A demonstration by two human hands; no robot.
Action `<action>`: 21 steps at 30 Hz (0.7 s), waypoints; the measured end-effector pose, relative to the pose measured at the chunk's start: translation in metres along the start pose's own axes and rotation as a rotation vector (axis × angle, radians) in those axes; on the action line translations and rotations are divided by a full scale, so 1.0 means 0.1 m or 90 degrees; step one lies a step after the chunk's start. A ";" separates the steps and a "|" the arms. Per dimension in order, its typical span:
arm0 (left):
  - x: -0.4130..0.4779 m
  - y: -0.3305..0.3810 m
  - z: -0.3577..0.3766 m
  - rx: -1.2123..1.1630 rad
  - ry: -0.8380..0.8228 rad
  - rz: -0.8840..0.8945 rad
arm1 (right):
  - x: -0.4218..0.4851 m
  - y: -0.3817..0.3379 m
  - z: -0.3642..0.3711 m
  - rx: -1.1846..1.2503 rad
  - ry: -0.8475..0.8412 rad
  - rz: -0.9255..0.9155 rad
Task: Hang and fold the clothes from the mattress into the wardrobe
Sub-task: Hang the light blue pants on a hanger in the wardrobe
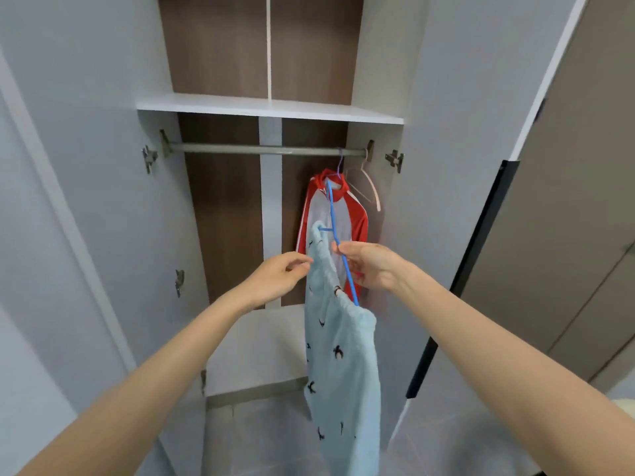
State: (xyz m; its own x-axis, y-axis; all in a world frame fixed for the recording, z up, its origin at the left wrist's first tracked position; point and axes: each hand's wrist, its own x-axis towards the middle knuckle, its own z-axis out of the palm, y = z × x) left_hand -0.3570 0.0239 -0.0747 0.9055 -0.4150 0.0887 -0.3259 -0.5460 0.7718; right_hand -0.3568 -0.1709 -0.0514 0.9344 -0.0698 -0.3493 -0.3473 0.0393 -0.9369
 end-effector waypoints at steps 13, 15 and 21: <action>1.81 -0.57 -0.61 -0.057 -0.132 0.023 | 1.96 -0.79 0.53 0.038 0.032 0.002; 2.08 -0.66 -0.66 -0.078 -0.132 0.024 | 2.20 -0.91 0.56 0.024 0.039 -0.010; 2.86 -0.87 -0.81 -0.113 -0.091 0.035 | 2.99 -1.25 0.58 0.056 0.039 -0.032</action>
State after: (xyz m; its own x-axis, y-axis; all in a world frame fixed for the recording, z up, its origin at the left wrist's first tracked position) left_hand -0.0478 0.0112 -0.0652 0.8357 -0.5466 0.0532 -0.3095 -0.3889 0.8677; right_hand -0.0291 -0.1388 -0.0376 0.9429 -0.1339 -0.3050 -0.2897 0.1222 -0.9493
